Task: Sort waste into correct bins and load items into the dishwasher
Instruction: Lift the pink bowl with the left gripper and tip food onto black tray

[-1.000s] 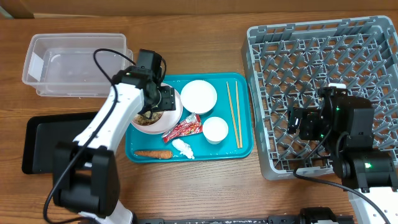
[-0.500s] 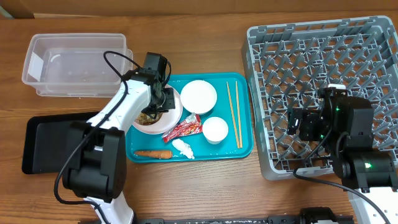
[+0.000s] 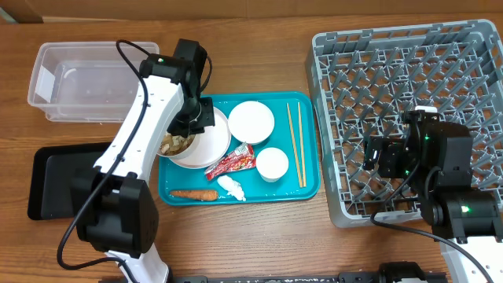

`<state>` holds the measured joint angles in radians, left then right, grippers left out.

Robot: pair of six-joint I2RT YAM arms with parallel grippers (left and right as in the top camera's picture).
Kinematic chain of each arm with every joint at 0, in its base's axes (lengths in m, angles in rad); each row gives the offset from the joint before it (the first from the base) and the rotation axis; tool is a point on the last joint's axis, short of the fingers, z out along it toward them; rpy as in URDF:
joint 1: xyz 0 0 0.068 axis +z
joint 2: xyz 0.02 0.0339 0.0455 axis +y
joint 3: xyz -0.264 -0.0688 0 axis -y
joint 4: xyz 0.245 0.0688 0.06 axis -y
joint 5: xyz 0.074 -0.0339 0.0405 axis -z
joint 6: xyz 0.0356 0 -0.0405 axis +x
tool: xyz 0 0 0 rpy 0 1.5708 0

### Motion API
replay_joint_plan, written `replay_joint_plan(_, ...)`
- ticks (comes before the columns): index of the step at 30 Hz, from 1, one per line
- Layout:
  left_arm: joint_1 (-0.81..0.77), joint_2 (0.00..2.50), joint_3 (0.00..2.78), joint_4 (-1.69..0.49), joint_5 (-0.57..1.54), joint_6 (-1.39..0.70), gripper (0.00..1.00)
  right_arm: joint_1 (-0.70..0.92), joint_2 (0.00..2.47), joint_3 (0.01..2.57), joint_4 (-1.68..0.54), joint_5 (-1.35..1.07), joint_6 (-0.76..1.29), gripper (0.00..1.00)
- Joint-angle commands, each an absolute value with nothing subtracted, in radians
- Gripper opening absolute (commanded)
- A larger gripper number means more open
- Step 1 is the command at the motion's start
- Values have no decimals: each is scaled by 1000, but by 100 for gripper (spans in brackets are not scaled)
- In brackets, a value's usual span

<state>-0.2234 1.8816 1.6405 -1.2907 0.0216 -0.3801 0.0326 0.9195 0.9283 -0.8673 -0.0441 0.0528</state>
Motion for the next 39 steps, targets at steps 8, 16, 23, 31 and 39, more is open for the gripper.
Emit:
replay_joint_plan(8, 13, 1619, 1567, -1370, -5, -380, 4, 31, 915, 963, -863, -35, 60, 100)
replay_joint_plan(16, 377, 1531, 1230, -1139, 407, -79, 4, 31, 915, 963, -868, -35, 60, 100)
replay_joint_plan(23, 684, 1677, 1115, -1089, 974, 309, 4, 31, 915, 963, -870, -35, 60, 100)
replay_joint_plan(31, 810, 1917, 1116, -1253, 1255, 518, 4, 31, 915, 963, -871, -35, 60, 100)
replay_joint_plan(39, 875, 1917, 1116, -1310, 1362, 516, 4, 31, 915, 963, -876, -35, 60, 100)
